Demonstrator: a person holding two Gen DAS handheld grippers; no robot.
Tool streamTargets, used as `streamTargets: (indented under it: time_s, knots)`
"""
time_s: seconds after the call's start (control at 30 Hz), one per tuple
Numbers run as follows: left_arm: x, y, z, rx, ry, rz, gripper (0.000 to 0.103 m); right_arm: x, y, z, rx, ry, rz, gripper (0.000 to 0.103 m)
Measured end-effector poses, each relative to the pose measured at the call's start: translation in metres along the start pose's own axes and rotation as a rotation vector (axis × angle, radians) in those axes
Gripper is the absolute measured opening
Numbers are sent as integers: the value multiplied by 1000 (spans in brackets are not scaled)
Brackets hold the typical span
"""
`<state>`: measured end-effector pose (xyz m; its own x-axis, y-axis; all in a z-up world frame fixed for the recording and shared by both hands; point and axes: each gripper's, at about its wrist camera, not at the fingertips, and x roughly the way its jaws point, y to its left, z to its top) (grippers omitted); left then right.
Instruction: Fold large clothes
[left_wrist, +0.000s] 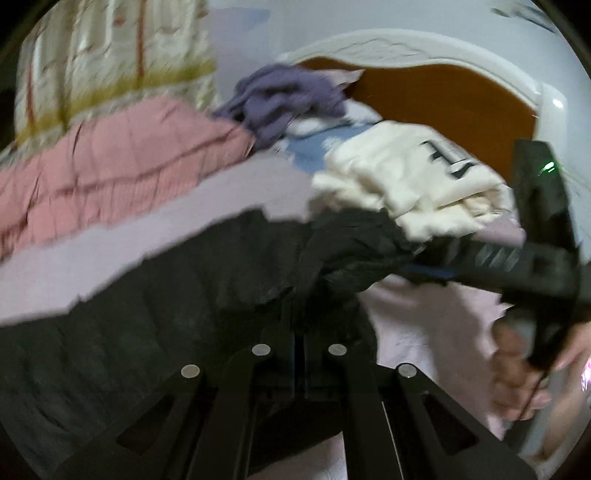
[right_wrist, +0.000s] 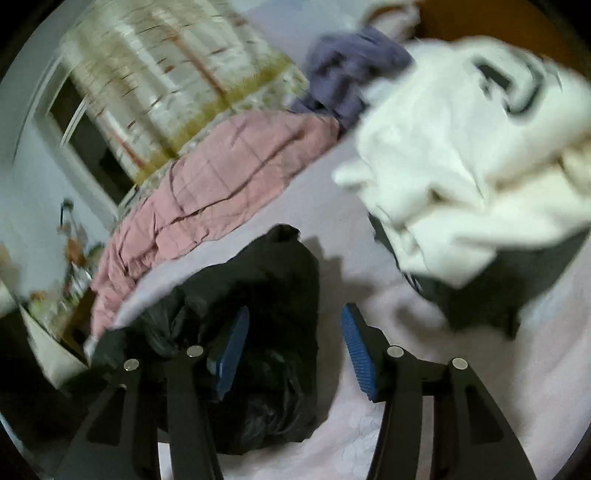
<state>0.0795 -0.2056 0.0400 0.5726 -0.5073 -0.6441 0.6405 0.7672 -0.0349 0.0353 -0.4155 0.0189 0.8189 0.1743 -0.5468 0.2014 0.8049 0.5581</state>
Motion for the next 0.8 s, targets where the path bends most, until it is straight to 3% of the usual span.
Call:
streamTargets:
  time_s: [0.1, 0.13, 0.2, 0.27, 0.37, 0.4, 0.5, 0.63, 0.73, 0.77, 0.8]
  knots:
    - [10, 6, -7, 8, -7, 95, 10, 0, -11, 6, 12, -15, -118, 54]
    - [10, 9, -9, 11, -4, 120, 25, -4, -8, 8, -20, -48, -141, 54]
    - [3, 17, -14, 11, -7, 128, 41, -10, -4, 11, -41, -83, -101, 55]
    - [-16, 29, -24, -3, 3, 78, 41, -9, -1, 11, -40, -61, -15, 57]
    - [-55, 43, -38, -26, -11, 35, 41, 6, 6, 6, -63, 15, 16, 57]
    - [-66, 48, -42, -24, -32, 55, 41, 13, 12, 3, -82, 30, -5, 57]
    - [-95, 76, -44, -56, -95, 222, 42, 31, 33, -5, -177, 54, -110, 57]
    - [-118, 137, -40, -168, -125, 469, 42, 34, 49, -11, -177, 35, -57, 57]
    - [-129, 193, -50, -328, -118, 483, 38, 22, 70, -17, -278, -56, -101, 49]
    - [-135, 210, -55, -373, -124, 470, 35, 17, 82, -20, -336, -91, -89, 44]
    - [-138, 224, -58, -395, -124, 464, 31, 16, 91, -22, -380, -108, -71, 30]
